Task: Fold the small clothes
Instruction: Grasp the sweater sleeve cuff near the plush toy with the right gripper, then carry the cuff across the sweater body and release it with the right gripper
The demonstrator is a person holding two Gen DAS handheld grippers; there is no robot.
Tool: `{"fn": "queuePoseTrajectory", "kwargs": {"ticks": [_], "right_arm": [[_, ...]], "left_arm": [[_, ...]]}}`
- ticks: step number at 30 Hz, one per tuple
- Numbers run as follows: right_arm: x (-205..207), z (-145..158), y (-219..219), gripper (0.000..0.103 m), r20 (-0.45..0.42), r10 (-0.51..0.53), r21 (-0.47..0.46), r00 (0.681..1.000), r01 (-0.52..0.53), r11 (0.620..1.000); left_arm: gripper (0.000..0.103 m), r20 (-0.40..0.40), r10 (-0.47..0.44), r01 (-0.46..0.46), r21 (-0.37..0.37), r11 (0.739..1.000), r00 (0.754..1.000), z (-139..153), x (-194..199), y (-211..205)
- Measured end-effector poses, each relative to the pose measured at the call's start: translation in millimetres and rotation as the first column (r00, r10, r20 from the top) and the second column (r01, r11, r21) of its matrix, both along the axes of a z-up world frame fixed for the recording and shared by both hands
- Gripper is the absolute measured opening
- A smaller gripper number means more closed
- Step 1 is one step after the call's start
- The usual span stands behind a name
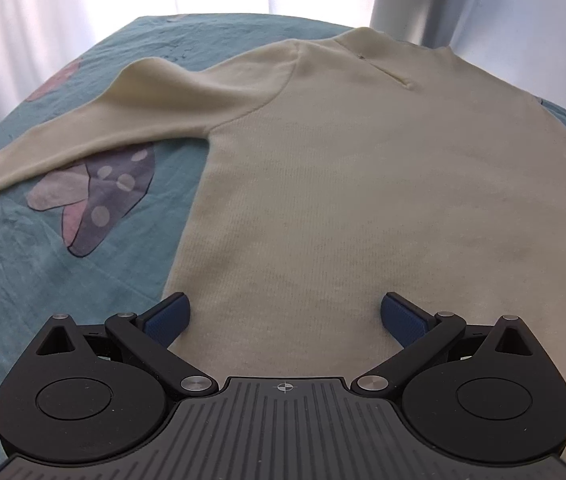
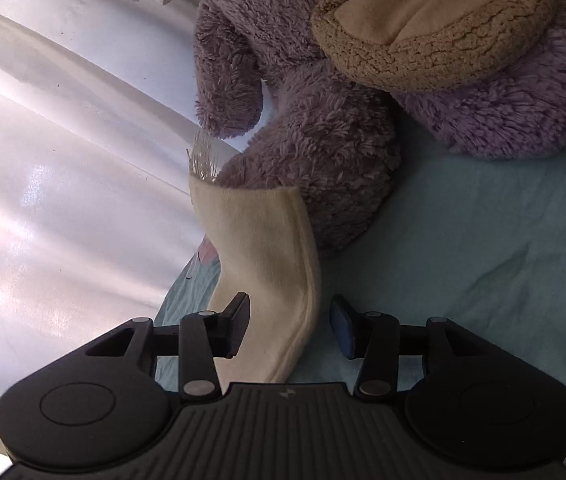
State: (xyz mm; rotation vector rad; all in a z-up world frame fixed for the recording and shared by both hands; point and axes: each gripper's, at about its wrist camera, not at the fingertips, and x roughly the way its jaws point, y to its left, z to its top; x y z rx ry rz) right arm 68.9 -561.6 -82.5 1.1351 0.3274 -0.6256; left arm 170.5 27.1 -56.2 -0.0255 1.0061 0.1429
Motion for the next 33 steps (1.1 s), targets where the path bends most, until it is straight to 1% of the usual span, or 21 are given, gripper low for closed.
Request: {"fn": "queuePoseTrajectory", "kwargs": {"ticks": [1,4,6,8,9,11,12,13,15,16,18,20,21,22,23,24,25,27,30,31,33], "right_arm": [[3,1,-1,0.029,0.004,0.003,-0.007,1.000,-0.003,1.000],[11,12,1,0.010,-0.031,0.020,-0.066,0.999,-0.022,0.998],[15,26,8,0.009,-0.056,0.020,-0.131,0.998,-0.027,0.991],[19,52,27,0.006,-0.063,0.047,-0.260,0.997,-0.061,0.964],[22,65,39,0.006,-0.067,0.071,-0.323,0.995,-0.089,0.942],[32,98,74,0.007,-0.065,0.165,-0.456,0.984,-0.177,0.873],[36,112,92,0.007,-0.065,0.223,-0.512,0.973,-0.224,0.829],[42,127,117,0.007,-0.067,0.301,-0.574,0.951,-0.284,0.768],[51,147,166,0.007,-0.097,0.450,-0.664,0.888,-0.395,0.635],[56,154,197,0.007,-0.131,0.530,-0.705,0.838,-0.454,0.544],[63,154,250,0.008,-0.195,0.658,-0.739,0.727,-0.550,0.388],[70,140,299,0.016,-0.275,0.765,-0.707,0.583,-0.661,0.250],[73,130,317,0.022,-0.307,0.800,-0.676,0.516,-0.709,0.198],[74,118,334,0.023,-0.333,0.827,-0.641,0.454,-0.752,0.154],[73,108,346,0.023,-0.352,0.837,-0.613,0.418,-0.779,0.132],[75,100,349,0.023,-0.365,0.840,-0.590,0.401,-0.798,0.124],[72,92,351,0.023,-0.367,0.839,-0.573,0.401,-0.809,0.136],[61,87,351,0.026,-0.332,0.840,-0.539,0.429,-0.817,0.204],[62,79,323,0.026,-0.260,0.837,-0.466,0.481,-0.822,0.327],[54,81,321,0.026,-0.250,0.832,-0.450,0.495,-0.820,0.353],[56,80,307,0.026,-0.241,0.821,-0.431,0.517,-0.815,0.387]], "left_arm": [[0.103,0.007,-0.005,0.005,-0.004,1.000,1.000,-1,-2,0],[0.103,0.030,-0.018,0.018,-0.013,1.000,0.999,-2,-4,1],[0.103,0.029,-0.024,0.025,-0.015,1.000,0.999,-2,-4,1],[0.103,0.018,-0.020,0.020,-0.020,1.000,1.000,-2,0,1],[0.103,0.010,-0.017,0.017,-0.020,1.000,1.000,-1,1,2],[0.103,-0.008,-0.016,0.015,-0.023,1.000,1.000,0,5,2],[0.103,-0.018,-0.018,0.018,-0.024,1.000,1.000,1,8,2],[0.103,-0.020,-0.019,0.018,-0.027,0.999,1.000,3,9,2],[0.103,0.011,-0.026,0.026,-0.049,0.998,1.000,10,12,3],[0.103,0.038,-0.039,0.042,-0.064,0.997,0.999,16,13,2],[0.103,0.087,-0.076,0.084,-0.093,0.992,0.993,28,18,-2],[0.103,0.132,-0.112,0.130,-0.131,0.983,0.985,40,25,-7],[0.103,0.155,-0.134,0.159,-0.158,0.975,0.979,45,29,-9],[0.103,0.174,-0.160,0.192,-0.186,0.964,0.972,50,33,-12],[0.103,0.193,-0.186,0.226,-0.214,0.950,0.963,53,37,-14],[0.103,0.211,-0.211,0.259,-0.238,0.936,0.955,56,41,-17],[0.103,0.220,-0.236,0.290,-0.257,0.922,0.946,56,47,-20],[0.102,0.221,-0.275,0.331,-0.281,0.901,0.936,53,59,-27],[0.083,0.157,-0.304,0.339,-0.306,0.889,0.940,38,80,-36],[0.078,0.132,-0.302,0.329,-0.320,0.889,0.944,32,87,-37],[0.078,0.086,-0.300,0.310,-0.370,0.876,0.950,18,98,-38]]}}
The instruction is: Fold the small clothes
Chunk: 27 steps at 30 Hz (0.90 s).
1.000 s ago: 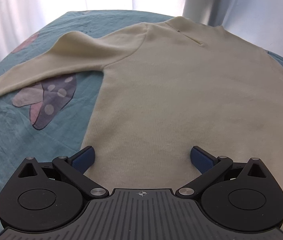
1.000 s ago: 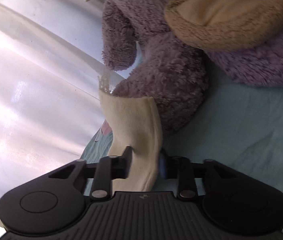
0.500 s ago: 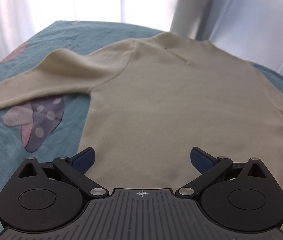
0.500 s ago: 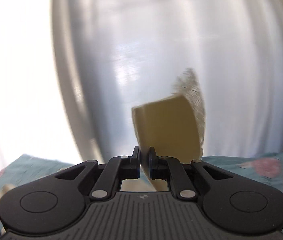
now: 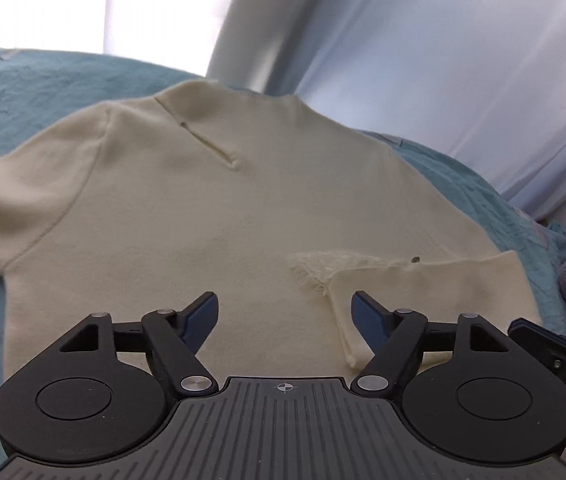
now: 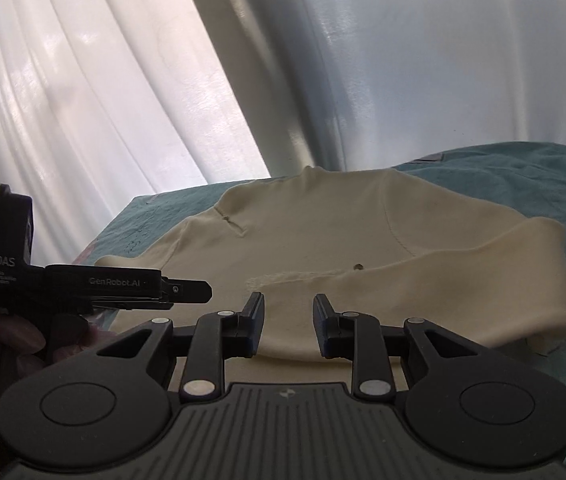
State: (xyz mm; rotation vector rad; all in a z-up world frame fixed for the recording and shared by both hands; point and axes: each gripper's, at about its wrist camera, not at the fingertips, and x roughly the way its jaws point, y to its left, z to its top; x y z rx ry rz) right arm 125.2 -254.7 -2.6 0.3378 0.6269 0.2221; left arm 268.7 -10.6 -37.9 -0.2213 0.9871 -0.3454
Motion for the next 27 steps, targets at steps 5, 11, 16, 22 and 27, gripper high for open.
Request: {"fn": "queuePoseTrajectory", "kwargs": {"ticks": [5,11,16,22,27], "right_arm": [[-12,-5,-20,0.033,-0.030,-0.062,0.042,0.998,0.063,0.997],[-22,-5,-33,0.034,-0.054,-0.110,0.109,0.992,0.116,0.987],[-23,-5,-38,0.034,-0.051,-0.137,0.109,0.989,0.142,0.984],[-21,0,-41,0.036,0.026,-0.243,0.032,0.970,0.242,0.970],[-16,-1,-52,0.063,0.067,-0.263,0.086,0.962,0.258,0.962]], "left_arm": [[0.077,-0.077,-0.084,0.074,-0.120,0.990,0.993,-14,8,-22],[0.056,-0.104,-0.111,0.099,-0.114,0.989,0.988,-24,19,-40],[0.013,-0.125,-0.146,0.134,-0.096,0.986,0.981,-33,29,-54],[0.007,-0.086,-0.162,0.154,-0.093,0.984,0.983,-26,30,-59],[0.007,0.026,-0.127,0.128,-0.053,0.990,0.992,0,28,-44]]}}
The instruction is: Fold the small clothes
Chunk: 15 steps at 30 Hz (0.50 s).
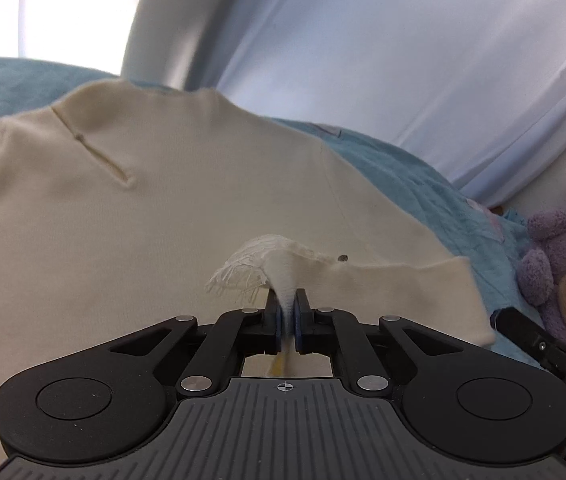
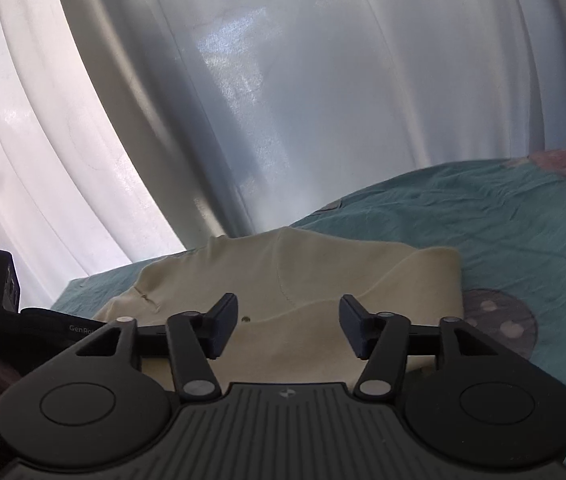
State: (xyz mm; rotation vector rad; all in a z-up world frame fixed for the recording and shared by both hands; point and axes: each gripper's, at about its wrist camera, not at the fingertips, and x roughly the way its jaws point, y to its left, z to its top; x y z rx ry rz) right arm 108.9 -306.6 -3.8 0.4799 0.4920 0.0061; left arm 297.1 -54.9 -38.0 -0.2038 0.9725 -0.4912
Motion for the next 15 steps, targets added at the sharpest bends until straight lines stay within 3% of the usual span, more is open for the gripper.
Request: {"fn": "queuePoseTrajectory", "kwargs": {"ticks": [2,7,12,15], "right_arm": [[5,-8,-3,0.063,-0.029,0.037,0.073,0.999,-0.035,0.997],[12,-23,2,0.062,-0.086,0.057,0.107,0.995,-0.047,0.993],[24,-32,0,0.057,-0.133,0.070,0.146,0.989,-0.051,0.988],[34,-42,-4,0.053,-0.166,0.071,0.204,0.984,-0.036,0.978]], "left_arm": [[0.007,0.048,0.028,-0.029,0.022,0.999,0.998,9,0,11],[0.007,0.112,0.136,-0.142,0.043,0.989,0.984,24,9,51],[0.008,0.148,0.265,-0.288,0.166,0.943,0.953,19,24,100],[0.009,0.133,0.287,-0.310,0.210,0.927,0.949,6,25,118]]}}
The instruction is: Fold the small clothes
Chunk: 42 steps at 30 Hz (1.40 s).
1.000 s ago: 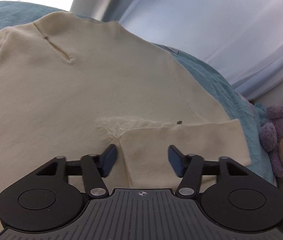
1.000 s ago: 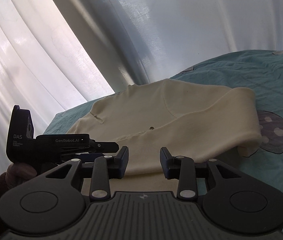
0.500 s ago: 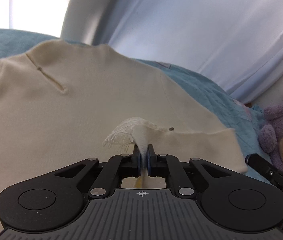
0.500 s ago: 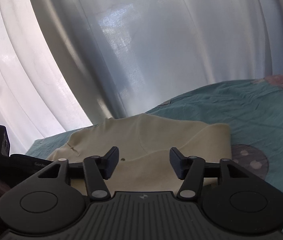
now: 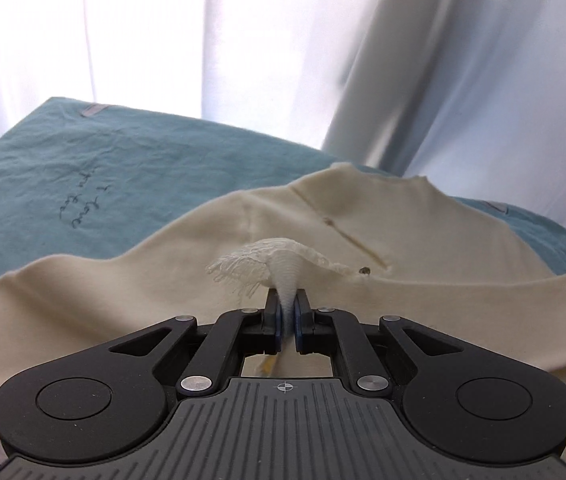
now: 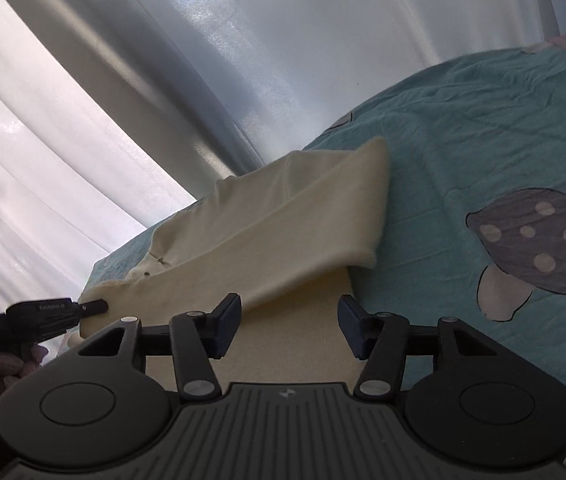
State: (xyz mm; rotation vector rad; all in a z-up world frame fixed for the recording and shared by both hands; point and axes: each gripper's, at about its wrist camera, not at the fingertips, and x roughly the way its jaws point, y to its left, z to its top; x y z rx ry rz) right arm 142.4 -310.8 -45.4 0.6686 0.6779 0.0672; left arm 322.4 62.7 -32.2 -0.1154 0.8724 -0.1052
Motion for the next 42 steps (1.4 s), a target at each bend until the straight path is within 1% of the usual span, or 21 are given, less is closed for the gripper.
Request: {"fn": "queuePoseTrajectory", "kwargs": {"ticks": [1,2,4,6,7,8,11,13,15,18,21,22,24,27,29,31,33,35,37,39,42], "right_arm": [[3,-3,-1,0.052,-0.015,-0.006,0.015,1.000,0.006,1.000],[5,-7,-3,0.051,-0.024,-0.011,0.029,1.000,0.012,1.000],[10,-12,-6,0.048,-0.039,-0.020,0.058,0.999,0.022,0.998],[15,-16,-9,0.046,-0.041,-0.029,0.098,0.999,0.032,0.995],[17,-17,-12,0.044,-0.044,-0.033,0.118,0.999,0.038,0.992],[21,-18,-13,0.043,-0.048,-0.037,0.134,0.998,0.044,0.990],[31,-22,-16,0.034,-0.065,-0.048,0.159,0.997,0.058,0.986],[38,-25,-16,0.021,-0.084,-0.056,0.164,0.995,0.069,0.984],[40,-26,-16,0.016,-0.086,-0.058,0.153,0.995,0.071,0.986],[41,-26,-13,0.015,-0.078,-0.061,0.141,0.995,0.072,0.987],[38,-27,-15,0.020,-0.068,-0.080,0.164,0.995,0.090,0.982],[37,-27,-17,0.024,-0.069,-0.084,0.177,0.994,0.095,0.980],[36,-27,-19,0.030,-0.062,-0.090,0.202,0.994,0.101,0.974],[37,-23,-20,0.030,-0.055,-0.091,0.193,0.994,0.100,0.976],[40,-24,-18,0.030,-0.056,-0.089,0.197,0.994,0.098,0.975],[41,-25,-17,0.030,-0.055,-0.090,0.197,0.994,0.100,0.975],[43,-27,-16,0.029,-0.057,-0.098,0.198,0.994,0.107,0.974],[45,-28,-14,0.024,-0.062,-0.105,0.187,0.992,0.115,0.976],[49,-28,-12,0.012,-0.079,-0.112,0.147,0.991,0.123,0.982],[50,-25,-11,0.008,-0.083,-0.116,0.106,0.990,0.124,0.987],[49,-17,-7,0.007,-0.059,-0.140,0.034,0.988,0.142,0.989]], "left_arm": [[0.011,-0.012,-0.001,0.001,-0.021,1.000,1.000,-4,0,5],[0.017,-0.021,-0.006,0.005,-0.046,0.999,1.000,-8,-1,9],[0.025,-0.023,-0.014,0.013,-0.075,0.997,1.000,-15,-1,11],[0.025,-0.015,-0.019,0.018,-0.099,0.995,1.000,-20,0,11],[0.022,-0.014,-0.015,0.013,-0.109,0.994,1.000,-20,1,11],[0.011,-0.013,-0.009,0.007,-0.118,0.993,1.000,-20,3,11],[0.006,-0.005,0.018,-0.019,-0.111,0.994,1.000,-19,7,12],[0.006,0.009,0.025,-0.024,-0.097,0.995,1.000,-15,8,13],[0.006,0.034,0.026,-0.023,-0.089,0.996,0.999,-10,8,15],[0.006,0.054,0.031,-0.026,-0.093,0.995,0.998,-5,8,19],[0.006,0.066,0.041,-0.035,-0.093,0.995,0.997,-2,8,23],[0.006,0.074,0.047,-0.040,-0.089,0.995,0.996,0,8,25],[0.006,0.090,0.066,-0.059,-0.080,0.995,0.994,4,8,29],[0.006,0.106,0.096,-0.087,-0.085,0.993,0.990,9,8,40],[0.006,0.109,0.101,-0.093,-0.071,0.993,0.989,8,9,44],[0.006,0.091,0.097,-0.092,-0.056,0.994,0.991,4,10,47],[0.006,0.068,0.093,-0.089,-0.058,0.994,0.993,-3,11,49],[0.006,0.048,0.091,-0.088,-0.055,0.995,0.995,-9,11,50],[0.006,0.037,0.090,-0.088,-0.056,0.995,0.995,-13,12,50],[0.006,0.035,0.084,-0.082,-0.064,0.995,0.996,-14,12,50],[0.006,0.045,0.079,-0.075,-0.068,0.995,0.996,-10,11,50]]}}
